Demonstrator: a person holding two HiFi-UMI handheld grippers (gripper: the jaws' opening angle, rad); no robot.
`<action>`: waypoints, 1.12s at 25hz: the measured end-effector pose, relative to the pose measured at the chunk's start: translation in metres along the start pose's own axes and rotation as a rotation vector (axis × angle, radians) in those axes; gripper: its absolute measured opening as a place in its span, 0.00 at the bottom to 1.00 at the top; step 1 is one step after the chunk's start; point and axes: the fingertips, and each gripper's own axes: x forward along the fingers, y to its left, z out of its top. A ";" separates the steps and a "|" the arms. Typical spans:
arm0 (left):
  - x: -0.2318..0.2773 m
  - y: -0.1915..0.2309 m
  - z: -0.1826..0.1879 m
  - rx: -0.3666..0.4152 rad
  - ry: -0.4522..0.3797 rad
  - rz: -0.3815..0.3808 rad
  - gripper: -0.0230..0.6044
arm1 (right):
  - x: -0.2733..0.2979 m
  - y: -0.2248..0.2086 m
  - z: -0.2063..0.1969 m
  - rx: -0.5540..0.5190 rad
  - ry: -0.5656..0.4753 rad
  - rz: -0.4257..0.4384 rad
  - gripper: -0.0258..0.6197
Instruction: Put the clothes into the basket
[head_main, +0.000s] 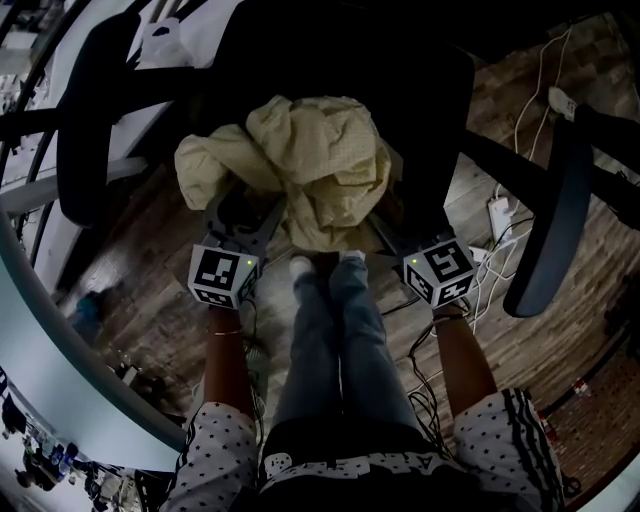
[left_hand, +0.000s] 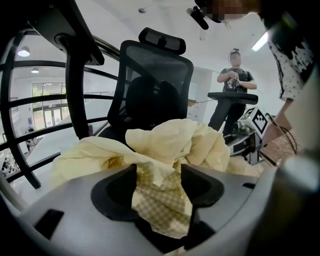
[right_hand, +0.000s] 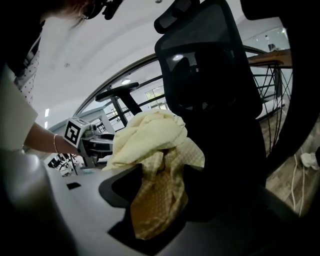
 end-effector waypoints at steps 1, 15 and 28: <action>0.002 -0.001 0.001 0.000 -0.003 -0.007 0.46 | 0.002 0.002 0.001 0.000 0.000 0.011 0.42; 0.030 -0.022 0.025 0.055 -0.044 -0.081 0.46 | 0.020 0.011 0.022 -0.066 -0.031 0.034 0.42; 0.034 -0.021 0.031 0.088 -0.062 -0.069 0.37 | 0.031 0.027 0.036 -0.117 -0.037 0.068 0.27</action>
